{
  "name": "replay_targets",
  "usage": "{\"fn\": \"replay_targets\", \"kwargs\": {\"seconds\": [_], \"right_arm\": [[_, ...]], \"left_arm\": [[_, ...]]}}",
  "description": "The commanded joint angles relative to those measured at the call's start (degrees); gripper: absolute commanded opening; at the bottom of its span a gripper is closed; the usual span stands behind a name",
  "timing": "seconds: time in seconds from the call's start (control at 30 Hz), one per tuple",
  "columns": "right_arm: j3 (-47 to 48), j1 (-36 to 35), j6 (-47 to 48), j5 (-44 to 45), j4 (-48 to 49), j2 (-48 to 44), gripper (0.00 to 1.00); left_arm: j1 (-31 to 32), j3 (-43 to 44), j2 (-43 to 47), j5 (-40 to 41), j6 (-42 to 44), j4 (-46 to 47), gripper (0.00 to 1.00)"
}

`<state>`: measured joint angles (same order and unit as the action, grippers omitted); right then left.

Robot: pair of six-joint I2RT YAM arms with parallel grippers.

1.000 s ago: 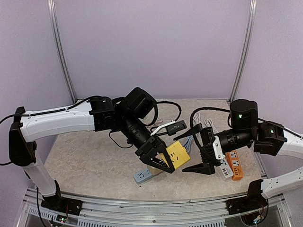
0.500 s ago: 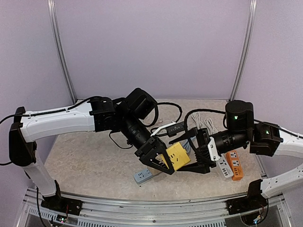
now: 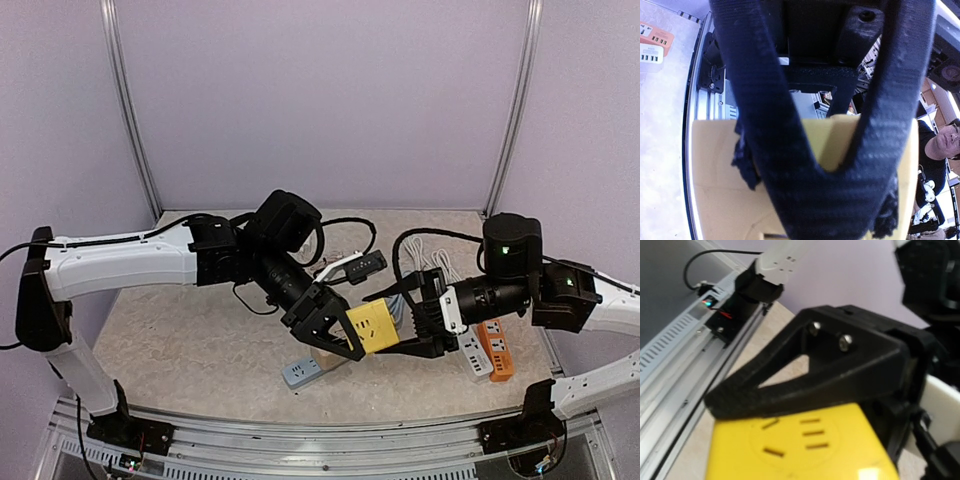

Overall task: Insert the plug
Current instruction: Pass from the left arm to the right, then pass from the right arm to the left

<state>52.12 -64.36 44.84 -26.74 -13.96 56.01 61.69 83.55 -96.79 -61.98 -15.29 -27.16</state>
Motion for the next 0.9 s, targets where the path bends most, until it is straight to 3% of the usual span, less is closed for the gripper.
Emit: {"fn": "replay_targets", "kwargs": {"seconds": [0.0,0.2,0.43,0.63,0.87], "right_arm": [[-2.0,-1.2,-1.5,-2.5,0.4,-1.7,0.11],[-4.0,-1.2,-4.1,-0.5,3.6,-2.6,0.05],[-5.8,-1.2,-6.7,3.9,7.3,-4.2,0.03],[-7.4,-1.2,-7.3,6.0,8.9,-5.7,0.02],[-7.3,-1.2,-8.9,8.1,9.6,-5.6,0.01]], "left_arm": [[-4.4,-3.4,4.5,-0.1,-7.9,13.3,0.64],[-5.7,-5.7,6.8,0.5,-11.3,18.3,0.82],[-5.7,-5.8,7.0,1.9,-12.3,18.8,0.85],[-5.7,-6.1,6.6,2.1,-13.2,19.2,0.99],[-5.7,-5.8,6.0,3.7,-13.4,19.1,0.99]]}}
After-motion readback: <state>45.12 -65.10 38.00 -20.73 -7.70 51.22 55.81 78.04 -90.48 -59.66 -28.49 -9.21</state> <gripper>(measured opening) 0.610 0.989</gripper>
